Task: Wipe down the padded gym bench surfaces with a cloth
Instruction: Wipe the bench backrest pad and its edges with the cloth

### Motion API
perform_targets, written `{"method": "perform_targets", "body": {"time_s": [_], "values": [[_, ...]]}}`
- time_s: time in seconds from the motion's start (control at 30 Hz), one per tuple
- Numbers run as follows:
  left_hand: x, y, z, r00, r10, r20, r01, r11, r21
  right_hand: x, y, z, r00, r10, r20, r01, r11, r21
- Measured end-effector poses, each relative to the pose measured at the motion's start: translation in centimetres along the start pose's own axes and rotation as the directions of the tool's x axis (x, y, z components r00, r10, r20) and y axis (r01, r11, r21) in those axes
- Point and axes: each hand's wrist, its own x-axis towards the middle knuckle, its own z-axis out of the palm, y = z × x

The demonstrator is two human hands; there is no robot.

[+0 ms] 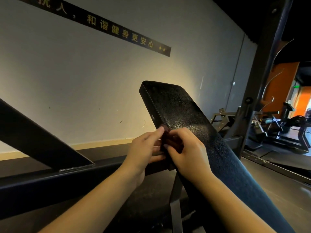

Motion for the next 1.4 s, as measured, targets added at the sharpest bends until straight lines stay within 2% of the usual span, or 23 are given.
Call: {"method": "perform_targets", "body": {"time_s": [0.07,0.13,0.23,0.37,0.5,0.57,0.7,0.83,0.9,1.0,1.07,1.13,1.23,1.33,1.4], "values": [[0.7,0.9,-0.2,1.0,-0.013,-0.018,0.012,0.997,-0.074,0.6,-0.5,0.2,0.992,-0.08,0.101,0.081,0.997,-0.007],[1.8,1.6,-0.7,0.994,-0.005,-0.108,-0.006,0.994,-0.106,1.3,-0.6,0.0,0.97,-0.126,0.207,0.116,0.991,0.06],[4.1,2.1,-1.9,0.973,0.019,-0.229,-0.025,0.999,-0.026,2.8,-0.3,-0.7,0.941,-0.118,0.318,0.072,0.986,0.151],[8.0,3.2,-3.9,0.962,0.071,-0.264,-0.061,0.997,0.046,6.4,2.3,-0.3,0.973,-0.055,0.223,0.063,0.998,-0.029],[12.6,2.0,-4.3,0.957,0.187,-0.22,-0.121,0.952,0.282,10.8,5.8,2.6,0.975,0.068,0.212,-0.028,0.982,-0.185],[14.1,0.8,-3.8,0.944,0.232,-0.234,-0.162,0.945,0.285,11.5,7.1,4.2,0.972,0.074,0.222,-0.028,0.979,-0.203],[12.8,-2.7,-1.3,0.864,0.401,-0.305,-0.316,0.902,0.294,11.3,8.6,5.5,0.978,0.092,0.186,-0.062,0.985,-0.16],[7.3,-7.4,0.3,0.915,0.363,-0.177,-0.315,0.915,0.252,11.2,8.9,5.7,0.983,0.079,0.168,-0.054,0.987,-0.151],[6.6,-8.3,0.4,0.911,0.383,-0.152,-0.331,0.9,0.282,11.1,9.0,5.8,0.985,0.076,0.158,-0.054,0.989,-0.14],[10.4,-6.1,0.4,0.842,0.478,-0.249,-0.37,0.849,0.377,11.0,9.1,5.9,0.986,0.077,0.145,-0.059,0.99,-0.128],[14.6,-3.1,-0.3,0.807,0.46,-0.37,-0.317,0.866,0.387,11.1,9.1,5.9,0.986,0.081,0.145,-0.063,0.99,-0.124],[16.9,-1.3,-1.0,0.796,0.439,-0.416,-0.283,0.878,0.386,11.1,9.0,5.9,0.985,0.092,0.148,-0.074,0.99,-0.123],[13.8,-3.3,-0.4,0.817,0.456,-0.353,-0.324,0.87,0.373,11.0,8.7,5.9,0.984,0.099,0.145,-0.081,0.989,-0.124],[7.1,-7.1,1.0,0.888,0.43,-0.162,-0.36,0.871,0.334,11.0,8.5,6.0,0.985,0.102,0.142,-0.084,0.988,-0.131],[8.0,-7.0,1.0,0.855,0.488,-0.176,-0.404,0.839,0.364,11.0,8.6,6.1,0.984,0.106,0.14,-0.088,0.987,-0.134]]}}
